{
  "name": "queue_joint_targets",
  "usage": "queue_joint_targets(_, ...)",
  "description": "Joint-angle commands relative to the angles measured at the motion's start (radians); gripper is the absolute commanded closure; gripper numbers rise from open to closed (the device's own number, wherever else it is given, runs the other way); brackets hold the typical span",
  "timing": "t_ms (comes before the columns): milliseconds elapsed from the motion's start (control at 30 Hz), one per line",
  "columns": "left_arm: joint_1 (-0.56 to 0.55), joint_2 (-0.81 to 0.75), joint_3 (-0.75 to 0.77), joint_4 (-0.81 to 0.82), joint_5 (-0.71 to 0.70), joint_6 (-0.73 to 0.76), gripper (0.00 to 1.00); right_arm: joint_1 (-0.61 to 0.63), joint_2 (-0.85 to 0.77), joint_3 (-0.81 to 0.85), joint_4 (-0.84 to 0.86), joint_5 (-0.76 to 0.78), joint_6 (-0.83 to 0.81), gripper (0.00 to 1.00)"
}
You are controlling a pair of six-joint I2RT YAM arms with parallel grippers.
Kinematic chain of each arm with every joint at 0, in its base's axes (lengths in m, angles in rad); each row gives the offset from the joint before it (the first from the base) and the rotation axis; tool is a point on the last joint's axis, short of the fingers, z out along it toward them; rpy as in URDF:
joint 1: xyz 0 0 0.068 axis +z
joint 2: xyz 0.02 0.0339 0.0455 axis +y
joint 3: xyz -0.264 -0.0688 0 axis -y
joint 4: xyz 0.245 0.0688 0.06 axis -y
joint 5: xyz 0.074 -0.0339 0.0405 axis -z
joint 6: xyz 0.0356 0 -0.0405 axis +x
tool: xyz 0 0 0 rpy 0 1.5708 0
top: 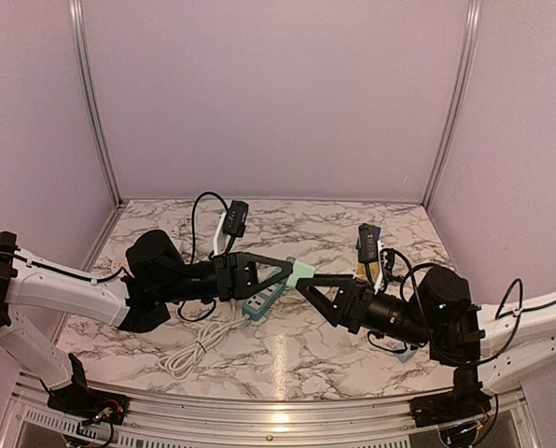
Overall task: Insert the plug
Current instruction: Pass from the left arm to the right
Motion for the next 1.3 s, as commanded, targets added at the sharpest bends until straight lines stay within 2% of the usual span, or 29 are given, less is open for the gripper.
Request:
queue_joint_targets(0,-0.011,0.007,-0.010,0.067,0.023,-0.003,1.00,-0.011,0.009,0.029,0.072,-0.022,0.022,0.50)
queue_joint_targets(433,-0.019,0.011,-0.009,0.067,0.028,0.005,1.00,-0.016,0.045,0.043,0.080,-0.039,0.040,0.57)
queue_joint_targets(667,-0.020,0.013,-0.015,0.066,0.030,0.007,1.00,-0.018,0.049,0.041,0.101,-0.047,0.047,0.72)
queue_joint_targets(933,-0.020,0.013,-0.022,0.072,0.028,0.009,1.00,-0.023,0.036,0.028,0.117,-0.047,0.049,0.59)
queue_joint_targets(1067,-0.020,0.017,-0.021,0.074,0.030,0.008,1.00,-0.024,0.041,0.024,0.124,-0.049,0.054,0.59)
queue_joint_targets(1267,-0.019,0.020,-0.023,0.081,0.025,0.007,1.00,-0.025,0.040,0.019,0.123,-0.050,0.059,0.81)
